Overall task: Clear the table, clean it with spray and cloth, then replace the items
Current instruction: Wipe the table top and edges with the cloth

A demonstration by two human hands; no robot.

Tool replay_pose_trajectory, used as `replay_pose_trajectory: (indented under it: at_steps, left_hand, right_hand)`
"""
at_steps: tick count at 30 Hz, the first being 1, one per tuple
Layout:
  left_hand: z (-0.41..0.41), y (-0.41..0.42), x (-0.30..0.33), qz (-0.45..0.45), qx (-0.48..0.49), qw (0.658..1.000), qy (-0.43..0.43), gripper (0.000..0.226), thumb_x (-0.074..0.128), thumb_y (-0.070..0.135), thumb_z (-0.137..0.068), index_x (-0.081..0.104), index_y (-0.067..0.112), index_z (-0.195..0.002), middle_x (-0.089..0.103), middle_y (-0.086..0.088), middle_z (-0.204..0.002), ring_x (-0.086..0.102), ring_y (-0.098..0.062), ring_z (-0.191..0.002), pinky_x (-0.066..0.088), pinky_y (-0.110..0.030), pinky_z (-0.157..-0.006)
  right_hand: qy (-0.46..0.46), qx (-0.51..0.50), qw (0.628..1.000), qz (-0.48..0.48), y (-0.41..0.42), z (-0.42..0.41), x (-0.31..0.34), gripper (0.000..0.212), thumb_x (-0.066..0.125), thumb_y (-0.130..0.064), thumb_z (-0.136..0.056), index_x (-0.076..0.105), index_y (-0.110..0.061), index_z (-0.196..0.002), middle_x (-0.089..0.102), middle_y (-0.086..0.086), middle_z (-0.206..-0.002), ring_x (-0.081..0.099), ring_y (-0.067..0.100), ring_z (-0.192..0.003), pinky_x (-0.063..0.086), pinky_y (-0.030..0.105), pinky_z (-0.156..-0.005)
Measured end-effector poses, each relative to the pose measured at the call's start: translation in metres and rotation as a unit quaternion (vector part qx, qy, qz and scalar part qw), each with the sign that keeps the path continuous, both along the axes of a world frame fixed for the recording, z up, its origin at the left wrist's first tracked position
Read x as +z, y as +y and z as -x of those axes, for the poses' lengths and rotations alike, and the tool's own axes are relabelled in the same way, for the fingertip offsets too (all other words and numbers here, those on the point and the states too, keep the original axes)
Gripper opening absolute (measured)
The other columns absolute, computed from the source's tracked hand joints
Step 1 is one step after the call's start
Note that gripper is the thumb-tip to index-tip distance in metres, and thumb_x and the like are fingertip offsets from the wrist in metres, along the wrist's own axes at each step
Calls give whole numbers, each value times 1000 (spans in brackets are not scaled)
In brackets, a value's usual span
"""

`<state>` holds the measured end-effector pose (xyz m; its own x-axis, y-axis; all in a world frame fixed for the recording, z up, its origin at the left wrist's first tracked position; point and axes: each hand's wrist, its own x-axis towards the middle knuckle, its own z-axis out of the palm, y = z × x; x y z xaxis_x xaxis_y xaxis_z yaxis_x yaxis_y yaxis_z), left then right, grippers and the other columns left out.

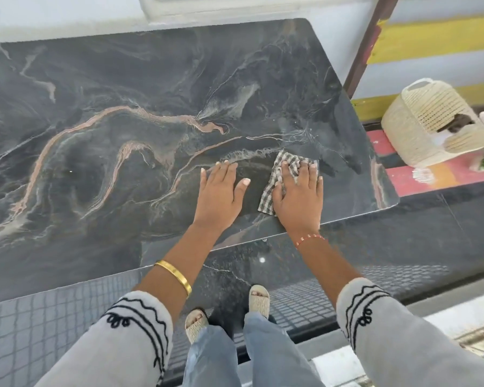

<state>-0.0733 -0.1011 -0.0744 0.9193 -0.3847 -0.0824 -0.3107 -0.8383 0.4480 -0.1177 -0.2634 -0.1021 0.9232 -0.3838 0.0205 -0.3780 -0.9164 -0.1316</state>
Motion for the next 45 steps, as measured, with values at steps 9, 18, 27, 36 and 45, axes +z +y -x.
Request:
replay_pose_trajectory:
  at_steps: [9, 18, 27, 36, 45]
  left_hand:
    - [5, 88, 2, -27, 3, 1000, -7, 74, 8, 54, -88, 29, 11, -144, 29, -9, -152, 18, -24, -144, 1, -43, -119]
    - [11, 193, 14, -43, 92, 995, -14, 59, 19, 43, -96, 31, 8, -143, 31, -10, -151, 19, -26, -144, 1, -44, -118]
    - [42, 223, 25, 22, 155, 988, -5, 63, 16, 46, -92, 29, 11, -144, 30, -9, -152, 17, -23, -145, 2, -43, -120]
    - [46, 182, 33, 65, 117, 991, 9, 68, 13, 48, -90, 31, 8, -143, 31, -10, -151, 20, -23, -144, 3, -43, -119]
    - [55, 121, 45, 119, 81, 989, 45, 55, 19, 38, -99, 30, 8, -144, 31, -8, -152, 17, -23, -144, -2, -44, -118]
  right_hand:
    - [7, -89, 996, 3, 111, 28, -1, 53, 27, -34, -90, 52, -17, -133, 49, 25, -135, 42, 43, -129, 34, 55, -106]
    - [41, 55, 998, 5, 239, 18, 5, 54, 27, -35, -87, 55, -17, -129, 50, 25, -134, 45, 44, -127, 38, 56, -104]
    - [-49, 340, 939, 19, 264, 32, 0, 46, 36, -45, -89, 64, -21, -117, 63, 14, -115, 57, 35, -113, 45, 48, -97]
    - [-154, 406, 893, 123, 197, 59, -5, 38, 43, -49, -88, 67, -19, -88, 61, 3, -74, 56, 25, -66, 43, 33, -60]
    - [197, 161, 925, -281, 115, 48, 68, 43, 54, -46, -90, 45, -18, -58, 46, -1, -59, 41, 13, -58, 31, 31, -59]
